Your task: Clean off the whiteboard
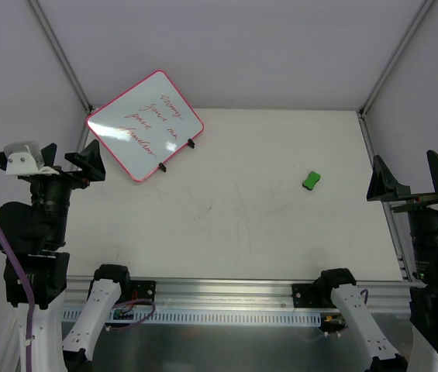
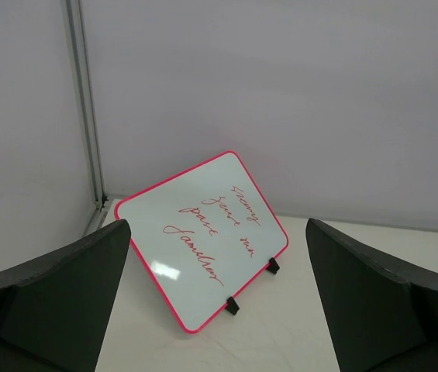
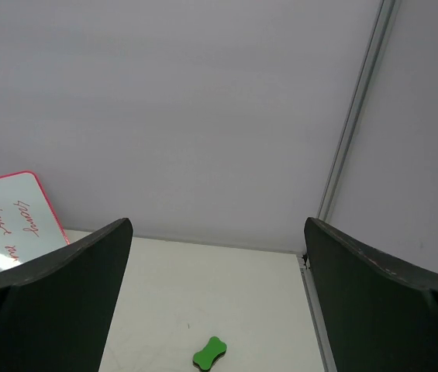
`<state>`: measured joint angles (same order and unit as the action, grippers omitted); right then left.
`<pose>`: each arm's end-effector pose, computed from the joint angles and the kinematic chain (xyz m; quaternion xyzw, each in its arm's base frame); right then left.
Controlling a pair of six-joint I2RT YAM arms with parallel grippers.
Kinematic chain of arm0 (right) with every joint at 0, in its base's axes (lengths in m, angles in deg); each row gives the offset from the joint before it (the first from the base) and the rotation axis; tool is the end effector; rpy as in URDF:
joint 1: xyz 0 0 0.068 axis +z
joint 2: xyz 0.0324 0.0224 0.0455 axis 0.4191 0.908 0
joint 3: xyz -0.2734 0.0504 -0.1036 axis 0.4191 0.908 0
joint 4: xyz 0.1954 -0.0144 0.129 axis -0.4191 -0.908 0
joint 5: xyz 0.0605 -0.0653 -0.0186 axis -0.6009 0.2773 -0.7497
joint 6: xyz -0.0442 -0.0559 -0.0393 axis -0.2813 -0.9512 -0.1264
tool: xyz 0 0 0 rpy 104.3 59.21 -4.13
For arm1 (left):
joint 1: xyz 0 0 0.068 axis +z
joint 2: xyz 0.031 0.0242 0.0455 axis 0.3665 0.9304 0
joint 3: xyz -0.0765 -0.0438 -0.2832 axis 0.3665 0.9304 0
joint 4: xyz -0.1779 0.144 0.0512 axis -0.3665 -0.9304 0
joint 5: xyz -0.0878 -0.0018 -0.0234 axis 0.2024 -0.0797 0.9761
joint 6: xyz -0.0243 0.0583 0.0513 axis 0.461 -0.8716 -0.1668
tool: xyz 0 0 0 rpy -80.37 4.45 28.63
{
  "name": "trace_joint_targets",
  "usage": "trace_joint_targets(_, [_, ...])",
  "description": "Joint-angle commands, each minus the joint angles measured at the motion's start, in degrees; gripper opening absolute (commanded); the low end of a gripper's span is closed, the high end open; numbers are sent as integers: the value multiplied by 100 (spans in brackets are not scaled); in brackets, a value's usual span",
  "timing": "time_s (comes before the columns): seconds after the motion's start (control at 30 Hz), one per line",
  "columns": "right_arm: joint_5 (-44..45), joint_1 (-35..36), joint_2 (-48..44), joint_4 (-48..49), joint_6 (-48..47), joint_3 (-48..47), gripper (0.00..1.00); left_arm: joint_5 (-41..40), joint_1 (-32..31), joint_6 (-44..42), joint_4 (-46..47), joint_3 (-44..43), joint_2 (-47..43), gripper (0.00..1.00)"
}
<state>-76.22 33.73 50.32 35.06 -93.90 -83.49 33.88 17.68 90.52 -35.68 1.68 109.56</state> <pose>-0.0189 -0.0065 0.5281 -0.1243 0.5093 -0.1166 0.8435 0.0338 0.0053 0.4957 -0.0451 0.5690 -0.0270 0.8207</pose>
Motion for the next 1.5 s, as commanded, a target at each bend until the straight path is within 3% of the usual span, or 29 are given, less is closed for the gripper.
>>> trace_joint_targets(0.0, [-13, 45, 113, 260, 4, 12, 99, 141, -40, 192, 107, 30, 169, 99])
trace_joint_targets(0.23, [-39, 45, 140, 251, 136, 223, 99, 158, -40, 639, 72, 319, 458, 99])
trace_joint_targets(0.53, [-1330, 63, 464, -74, 821, 776, 99, 730, -23, 1624, 37, 899, 1715, 99])
trace_joint_targets(0.73, [-1629, 63, 465, -100, 1497, 1708, 99, 642, 651, 2011, 46, 970, 2629, 99])
trace_joint_targets(0.87, [-1806, 72, 438, -101, 1735, 2139, 99, -148, 855, 1977, 63, 752, 3295, 99])
trace_joint_targets(0.97, [-1981, 72, 430, -101, 1753, 2350, 99, 131, 970, 1775, 63, 505, 3779, 99])
trace_joint_targets(1.03, [-2034, 63, 421, -109, 1762, 2429, 99, 824, 970, 1818, 72, 469, 3930, 99])
trace_joint_targets(1.1, [-2043, 63, 395, -92, 1814, 2535, 99, 1063, 909, 2028, 63, 618, 4080, 99])
trace_joint_targets(1.17, [-2017, 63, 377, -101, 1850, 2640, 99, 810, 778, 2494, 63, 889, 4132, 99])
trace_joint_targets(1.3, [-1938, 63, 342, -109, 1929, 2754, 99, -419, -335, 2968, 63, 997, 4431, 99])
trace_joint_targets(1.47, [-1946, 72, 316, -267, 1912, 2781, 99, -1149, -866, 4022, 37, 821, 5282, 99])
